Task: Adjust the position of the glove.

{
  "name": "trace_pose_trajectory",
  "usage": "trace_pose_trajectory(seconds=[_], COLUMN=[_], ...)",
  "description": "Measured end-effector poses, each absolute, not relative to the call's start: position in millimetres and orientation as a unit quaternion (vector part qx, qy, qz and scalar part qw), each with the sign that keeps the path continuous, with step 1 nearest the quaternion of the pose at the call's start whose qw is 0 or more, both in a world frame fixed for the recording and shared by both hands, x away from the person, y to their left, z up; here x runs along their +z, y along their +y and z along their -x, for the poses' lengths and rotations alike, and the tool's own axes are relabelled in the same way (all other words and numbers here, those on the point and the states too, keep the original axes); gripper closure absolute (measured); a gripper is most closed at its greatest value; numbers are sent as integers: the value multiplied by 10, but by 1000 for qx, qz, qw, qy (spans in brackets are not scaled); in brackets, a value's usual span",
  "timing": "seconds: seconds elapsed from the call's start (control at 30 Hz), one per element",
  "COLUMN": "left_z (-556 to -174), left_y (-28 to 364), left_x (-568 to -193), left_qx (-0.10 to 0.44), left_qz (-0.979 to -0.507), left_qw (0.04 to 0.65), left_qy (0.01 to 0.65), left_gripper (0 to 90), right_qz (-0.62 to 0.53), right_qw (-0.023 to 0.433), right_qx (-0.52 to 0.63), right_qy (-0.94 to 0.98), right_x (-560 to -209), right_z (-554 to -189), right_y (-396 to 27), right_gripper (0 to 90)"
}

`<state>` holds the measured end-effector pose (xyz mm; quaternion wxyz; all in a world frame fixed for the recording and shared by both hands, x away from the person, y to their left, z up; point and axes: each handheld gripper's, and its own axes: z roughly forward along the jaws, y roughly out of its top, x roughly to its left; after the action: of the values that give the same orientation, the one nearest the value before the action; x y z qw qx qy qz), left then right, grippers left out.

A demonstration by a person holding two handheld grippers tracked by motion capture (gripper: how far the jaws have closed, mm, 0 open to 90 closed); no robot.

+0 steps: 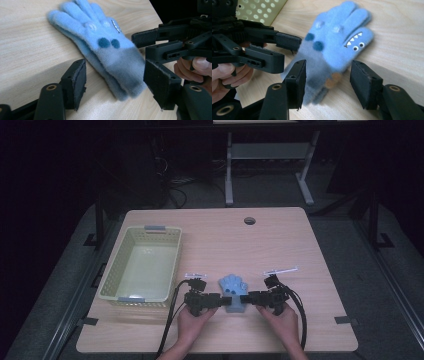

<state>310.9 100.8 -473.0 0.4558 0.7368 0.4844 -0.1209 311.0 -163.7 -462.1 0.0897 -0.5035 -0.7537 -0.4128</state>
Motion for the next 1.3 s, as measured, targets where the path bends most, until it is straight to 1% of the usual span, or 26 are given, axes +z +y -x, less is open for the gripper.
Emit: trace_pose_trajectory(seconds=[0.27,0.43,0.63,0.8,0.87,1.07,1.3], left_z=[-3120,-3125,-3126,-3109,-3106,-3142,-3165], left_y=[976,969,958,976,978,966,942], left_x=[-4756,-4762,-4761,-4752,-4757,-4800,-4826], left_qx=[-133,-128,-125,-125,-127,-152,-165], left_qz=[-736,-739,-742,-740,-740,-730,-726], left_qw=[452,449,447,446,446,452,451], left_qy=[487,485,483,487,487,490,491], left_gripper=[438,490,518,493,499,562,621], right_qz=[507,512,515,520,519,523,525], right_qw=[104,110,110,106,104,103,100], right_qx=[-411,-410,-419,-419,-420,-424,-432], right_qy=[-750,-746,-740,-737,-737,-732,-727], right_x=[-4685,-4711,-4739,-4746,-4752,-4760,-4782], right_z=[-3115,-3112,-3097,-3076,-3076,-3050,-3028], right_y=[-1596,-1590,-1570,-1551,-1547,-1535,-1524], right_gripper=[488,512,568,606,613,626,648])
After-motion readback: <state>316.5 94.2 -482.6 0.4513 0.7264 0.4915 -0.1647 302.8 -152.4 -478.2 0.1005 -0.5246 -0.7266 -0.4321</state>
